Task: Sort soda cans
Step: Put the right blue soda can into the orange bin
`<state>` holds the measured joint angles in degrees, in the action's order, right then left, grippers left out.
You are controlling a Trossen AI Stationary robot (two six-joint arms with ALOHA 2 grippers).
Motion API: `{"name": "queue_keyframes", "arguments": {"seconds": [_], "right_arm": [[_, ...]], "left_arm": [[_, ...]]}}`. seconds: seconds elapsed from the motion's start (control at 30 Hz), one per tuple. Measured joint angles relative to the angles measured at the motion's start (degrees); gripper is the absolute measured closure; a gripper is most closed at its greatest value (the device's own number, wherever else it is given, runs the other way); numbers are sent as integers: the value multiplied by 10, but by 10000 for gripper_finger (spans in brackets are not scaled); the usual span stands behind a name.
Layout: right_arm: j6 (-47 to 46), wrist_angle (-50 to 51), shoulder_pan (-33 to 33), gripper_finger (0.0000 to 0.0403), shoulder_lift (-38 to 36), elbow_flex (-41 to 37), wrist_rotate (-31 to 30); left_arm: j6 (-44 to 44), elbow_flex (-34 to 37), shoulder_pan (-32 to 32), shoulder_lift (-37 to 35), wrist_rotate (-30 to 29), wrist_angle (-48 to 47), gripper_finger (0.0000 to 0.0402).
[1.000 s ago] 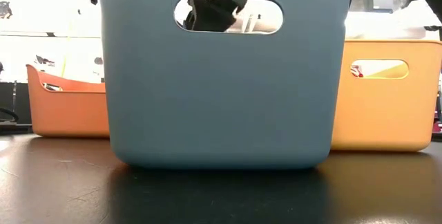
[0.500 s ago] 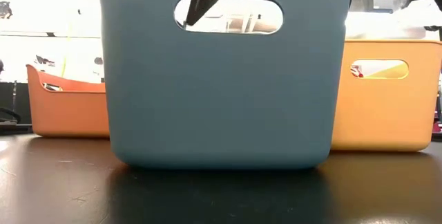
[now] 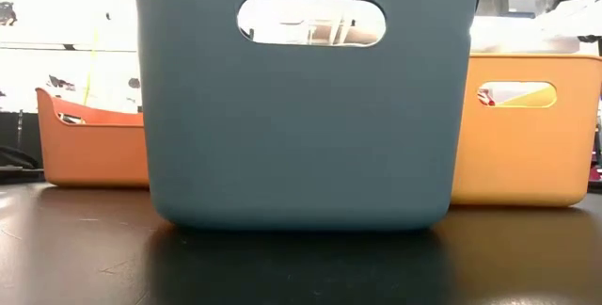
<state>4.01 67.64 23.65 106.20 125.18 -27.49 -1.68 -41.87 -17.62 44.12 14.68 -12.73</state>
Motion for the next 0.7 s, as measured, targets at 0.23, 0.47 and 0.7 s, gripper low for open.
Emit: {"name": "queue_keyframes", "arguments": {"seconds": [0.23,0.47,0.7], "right_arm": [[-50,39,68,31,-30,0,-86],[-99,91,110,31,-29,0,-137],[-121,110,144,31,-29,0,-184]], "left_arm": [[64,-1,-77,105,-19,-7,82],[173,-51,-86,188,-50,-77,82],[263,-118,-127,255,-126,-235,89]]}}
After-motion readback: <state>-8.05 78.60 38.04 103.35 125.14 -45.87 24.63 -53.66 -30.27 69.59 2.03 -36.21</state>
